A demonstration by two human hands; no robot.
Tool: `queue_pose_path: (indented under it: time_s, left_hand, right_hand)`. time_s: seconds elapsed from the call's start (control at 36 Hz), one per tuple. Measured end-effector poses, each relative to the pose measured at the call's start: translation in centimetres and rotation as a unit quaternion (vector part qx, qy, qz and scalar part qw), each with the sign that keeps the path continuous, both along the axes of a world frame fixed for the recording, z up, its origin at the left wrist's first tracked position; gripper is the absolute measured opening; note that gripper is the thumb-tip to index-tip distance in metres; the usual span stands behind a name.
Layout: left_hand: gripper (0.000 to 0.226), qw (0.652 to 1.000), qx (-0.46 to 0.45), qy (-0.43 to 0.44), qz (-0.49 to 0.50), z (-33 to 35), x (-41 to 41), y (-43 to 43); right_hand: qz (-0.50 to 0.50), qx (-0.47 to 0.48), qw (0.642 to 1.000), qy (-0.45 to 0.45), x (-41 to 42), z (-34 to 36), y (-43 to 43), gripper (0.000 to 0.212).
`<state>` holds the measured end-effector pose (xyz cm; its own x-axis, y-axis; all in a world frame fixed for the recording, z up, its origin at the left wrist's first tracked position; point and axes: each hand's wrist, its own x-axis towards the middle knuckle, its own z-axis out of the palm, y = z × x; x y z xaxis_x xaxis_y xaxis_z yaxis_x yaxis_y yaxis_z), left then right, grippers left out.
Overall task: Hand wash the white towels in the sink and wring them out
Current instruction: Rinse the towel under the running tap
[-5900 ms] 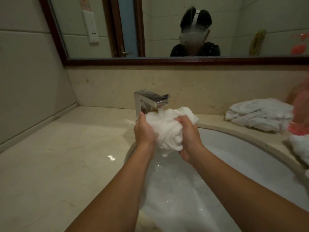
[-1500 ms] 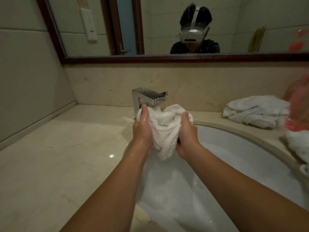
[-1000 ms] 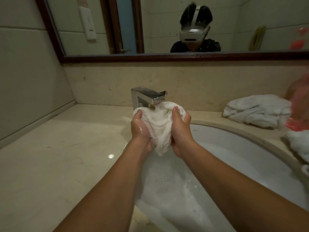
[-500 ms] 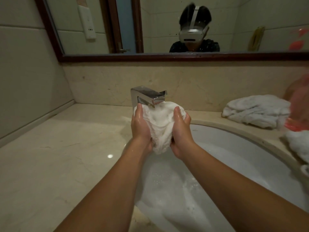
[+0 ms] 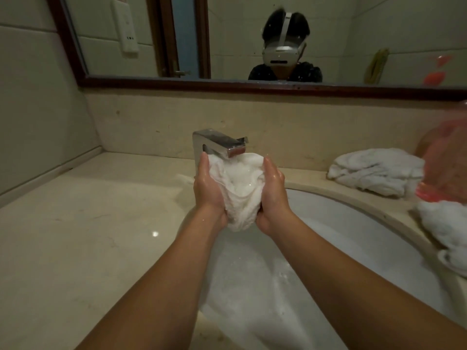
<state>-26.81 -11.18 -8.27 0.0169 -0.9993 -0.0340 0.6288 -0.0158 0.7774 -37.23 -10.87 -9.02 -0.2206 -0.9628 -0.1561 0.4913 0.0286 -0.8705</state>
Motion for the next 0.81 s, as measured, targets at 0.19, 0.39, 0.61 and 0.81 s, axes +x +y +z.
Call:
queue_pose_path:
  time_s: [0.19, 0.39, 0.61, 0.81]
  left_hand:
    - [0.096, 1.0, 0.015, 0.011, 0.016, 0.0, 0.0, -0.1]
    - [0.107, 0.999, 0.008, -0.016, 0.027, -0.1, 0.3, -0.2]
    - [0.057, 0.976, 0.03, -0.204, 0.073, 0.8, -0.8, 1.6]
    - [0.057, 0.95, -0.009, -0.289, 0.117, 0.7, -2.2, 2.9]
  right_hand:
    - [-0.019, 0.008, 1.0, 0.017, 0.8, -0.2, 0.6, 0.072]
    - [-0.015, 0.028, 0.999, -0.003, 0.8, -1.6, -1.2, 0.123]
    - [-0.019, -0.026, 0.998, 0.055, 1.2, 0.6, 2.3, 0.057]
    - [-0.066, -0.049, 0.986, 0.147, 1.3, 0.1, 3.6, 0.044]
